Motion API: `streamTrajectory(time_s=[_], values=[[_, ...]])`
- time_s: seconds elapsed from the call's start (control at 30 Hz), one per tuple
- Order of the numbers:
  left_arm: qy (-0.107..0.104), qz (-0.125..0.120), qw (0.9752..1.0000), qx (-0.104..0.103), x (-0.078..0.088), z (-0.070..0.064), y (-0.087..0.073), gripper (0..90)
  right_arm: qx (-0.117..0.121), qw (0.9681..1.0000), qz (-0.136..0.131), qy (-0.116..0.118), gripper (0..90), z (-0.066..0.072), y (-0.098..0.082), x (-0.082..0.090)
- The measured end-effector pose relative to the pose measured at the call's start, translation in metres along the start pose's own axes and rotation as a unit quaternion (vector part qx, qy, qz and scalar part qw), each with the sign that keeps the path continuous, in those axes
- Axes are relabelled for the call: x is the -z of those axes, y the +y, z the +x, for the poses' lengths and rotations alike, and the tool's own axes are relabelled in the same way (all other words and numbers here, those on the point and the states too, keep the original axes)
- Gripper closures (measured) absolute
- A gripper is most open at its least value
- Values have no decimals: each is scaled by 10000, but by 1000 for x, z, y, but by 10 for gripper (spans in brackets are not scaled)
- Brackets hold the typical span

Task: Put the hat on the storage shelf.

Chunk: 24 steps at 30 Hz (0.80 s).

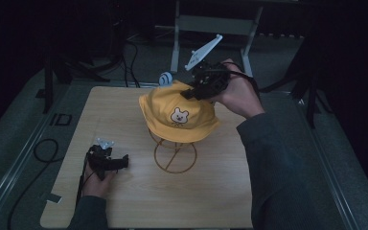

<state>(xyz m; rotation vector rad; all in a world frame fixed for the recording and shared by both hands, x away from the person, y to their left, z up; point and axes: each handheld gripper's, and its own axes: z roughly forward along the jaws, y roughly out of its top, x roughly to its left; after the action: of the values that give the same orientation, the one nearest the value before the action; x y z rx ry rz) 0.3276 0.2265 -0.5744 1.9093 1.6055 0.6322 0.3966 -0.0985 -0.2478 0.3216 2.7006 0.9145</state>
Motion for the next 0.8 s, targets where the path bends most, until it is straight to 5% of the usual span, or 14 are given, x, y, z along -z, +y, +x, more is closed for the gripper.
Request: streamTrajectory(time_s=[0.3, 0.5, 0.8], values=[[-20, 0, 10000, -8, 0, -1, 0, 9, -45, 10000, -39, 65, 702, 5, 7, -26], [-31, -3, 10000, -17, 0, -1, 0, 8, -44, 10000, -47, -39, 470, 8, 4, -32], [-35, -5, 10000, -13, 0, -2, 0, 8, -42, 9993, 36, -382, 293, 12, -2, -29]])
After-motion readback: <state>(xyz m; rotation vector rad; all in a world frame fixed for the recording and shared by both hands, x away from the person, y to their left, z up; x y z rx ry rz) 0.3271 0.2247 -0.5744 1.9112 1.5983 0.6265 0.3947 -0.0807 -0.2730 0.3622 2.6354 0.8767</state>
